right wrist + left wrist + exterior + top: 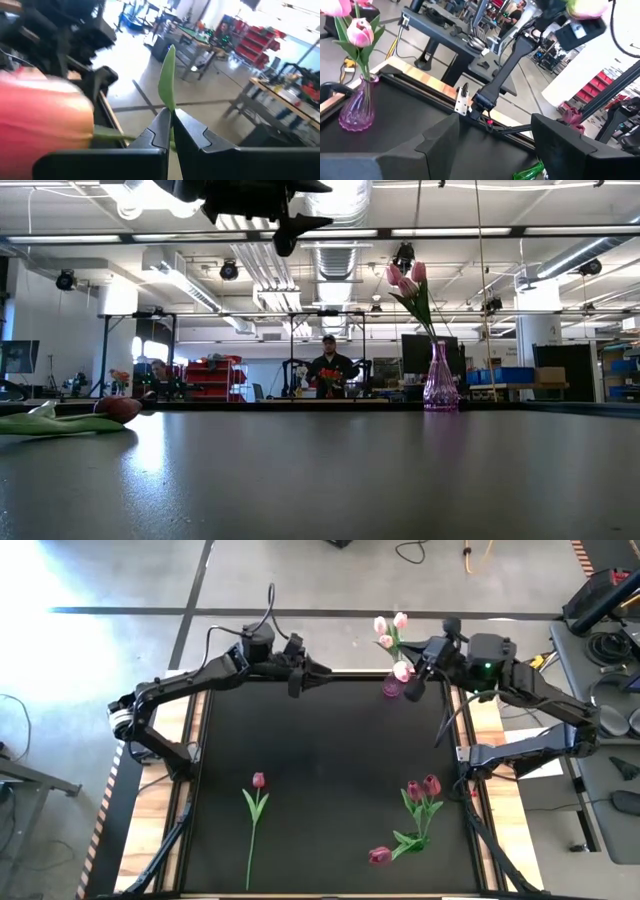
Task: Sort flowers into vase by color
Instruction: Put the pink tulip into the transparent pink vase
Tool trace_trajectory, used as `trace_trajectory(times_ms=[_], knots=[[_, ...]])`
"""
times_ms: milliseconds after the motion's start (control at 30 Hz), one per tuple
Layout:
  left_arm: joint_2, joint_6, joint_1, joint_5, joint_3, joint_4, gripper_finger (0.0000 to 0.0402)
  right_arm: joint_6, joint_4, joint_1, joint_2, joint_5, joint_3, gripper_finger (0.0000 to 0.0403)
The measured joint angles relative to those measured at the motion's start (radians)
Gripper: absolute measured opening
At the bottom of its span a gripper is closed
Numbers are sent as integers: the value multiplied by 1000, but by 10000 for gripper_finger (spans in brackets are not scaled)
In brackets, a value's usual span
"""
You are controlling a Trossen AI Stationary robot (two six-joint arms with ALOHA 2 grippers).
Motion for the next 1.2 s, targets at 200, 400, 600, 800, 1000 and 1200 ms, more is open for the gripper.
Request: trace_trajectory(times_ms=[200, 400, 600, 800, 1000, 1200], knots=[[-39, 27, -6, -25, -30, 7, 232, 26, -20, -64, -14, 22, 0, 12], [-111, 21, -9, -81, -110, 8, 232, 144, -21, -189, -24, 23, 0, 9], [-209, -23, -12, -147, -203, 21, 232, 345, -21, -265, -34, 24, 18, 9], [-295, -43, -12, -209, -265, 21, 232, 516, -36, -332, -27, 23, 54, 9], [-330, -41, -12, -235, -298, 22, 232, 678, -153, -419, 13, -55, 53, 9], [-343, -42, -12, -238, -315, 19, 232, 811, -205, -518, 22, -198, 55, 9]])
